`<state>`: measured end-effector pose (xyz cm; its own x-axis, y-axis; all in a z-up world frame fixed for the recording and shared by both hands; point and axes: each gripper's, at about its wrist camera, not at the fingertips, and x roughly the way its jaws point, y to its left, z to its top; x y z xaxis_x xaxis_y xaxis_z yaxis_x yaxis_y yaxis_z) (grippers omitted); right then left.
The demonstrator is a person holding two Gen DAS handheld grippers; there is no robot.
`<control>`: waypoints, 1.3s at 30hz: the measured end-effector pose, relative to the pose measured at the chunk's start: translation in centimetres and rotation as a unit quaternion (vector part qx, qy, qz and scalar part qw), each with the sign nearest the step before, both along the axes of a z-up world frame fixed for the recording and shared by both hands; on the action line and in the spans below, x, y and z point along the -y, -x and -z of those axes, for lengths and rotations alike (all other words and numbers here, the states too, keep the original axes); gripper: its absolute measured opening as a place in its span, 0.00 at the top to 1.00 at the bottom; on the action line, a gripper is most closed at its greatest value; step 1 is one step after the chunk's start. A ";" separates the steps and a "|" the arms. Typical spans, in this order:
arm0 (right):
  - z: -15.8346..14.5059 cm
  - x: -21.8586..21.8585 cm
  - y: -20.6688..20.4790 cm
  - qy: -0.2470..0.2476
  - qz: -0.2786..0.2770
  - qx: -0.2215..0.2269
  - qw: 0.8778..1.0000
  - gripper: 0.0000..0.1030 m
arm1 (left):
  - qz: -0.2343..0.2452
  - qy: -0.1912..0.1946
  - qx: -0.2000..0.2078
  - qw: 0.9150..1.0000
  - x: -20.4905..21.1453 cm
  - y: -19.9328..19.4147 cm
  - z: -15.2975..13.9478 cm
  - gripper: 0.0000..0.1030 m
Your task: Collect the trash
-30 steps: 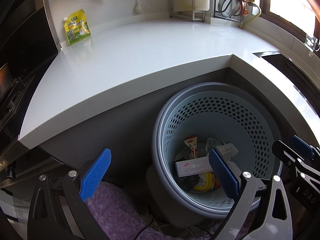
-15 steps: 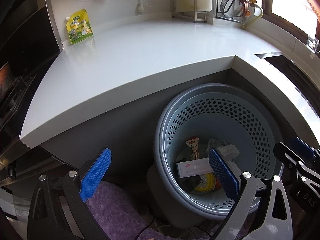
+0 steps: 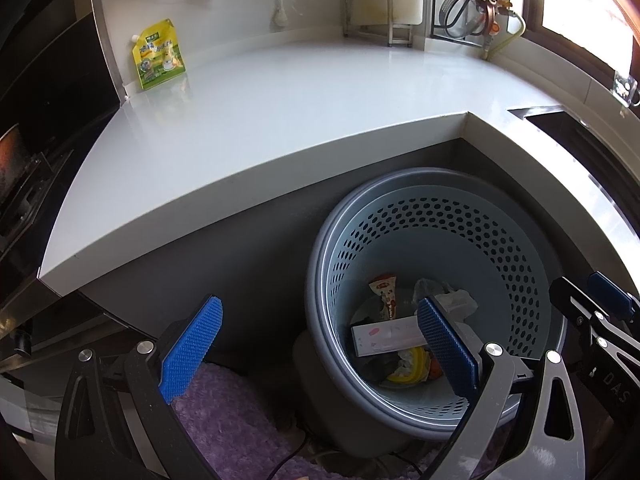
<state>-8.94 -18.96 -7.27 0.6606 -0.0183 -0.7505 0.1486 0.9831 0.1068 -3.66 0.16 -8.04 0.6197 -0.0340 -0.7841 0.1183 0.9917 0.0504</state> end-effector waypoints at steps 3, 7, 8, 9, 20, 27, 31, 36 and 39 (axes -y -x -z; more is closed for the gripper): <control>-0.1 -0.3 0.1 0.012 0.000 0.003 1.000 0.33 | -0.001 0.003 -0.001 1.000 0.0 0.0 -0.1 0.06; -0.3 -0.5 0.1 0.023 0.000 0.007 1.000 0.32 | -0.003 0.003 -0.001 1.000 0.0 0.0 -0.1 0.06; -0.3 -0.6 0.1 0.024 0.000 0.007 1.000 0.32 | -0.003 0.003 -0.002 1.000 0.0 0.0 -0.1 0.06; -0.3 -0.6 0.0 0.025 0.000 0.006 1.000 0.32 | -0.003 0.003 -0.002 1.000 0.0 -0.1 0.0 0.06; -0.3 -1.0 0.0 0.035 0.001 0.005 0.999 0.32 | -0.006 0.003 -0.003 1.000 -0.1 -0.2 0.0 0.06; -0.2 -1.3 -0.1 0.038 -0.002 0.004 0.999 0.32 | -0.008 0.005 -0.004 1.000 -0.2 -0.3 0.0 0.06; -0.2 -1.3 -0.2 0.037 -0.002 0.003 0.999 0.32 | -0.008 0.005 -0.006 1.000 -0.3 -0.4 0.1 0.06; -0.2 -1.4 -0.2 0.039 -0.002 0.004 0.999 0.32 | -0.004 0.003 0.001 1.000 -0.2 -0.2 0.0 0.06; -0.1 -1.4 -0.2 0.038 -0.002 0.003 0.999 0.32 | -0.002 0.003 0.000 1.000 -0.1 -0.2 -0.1 0.06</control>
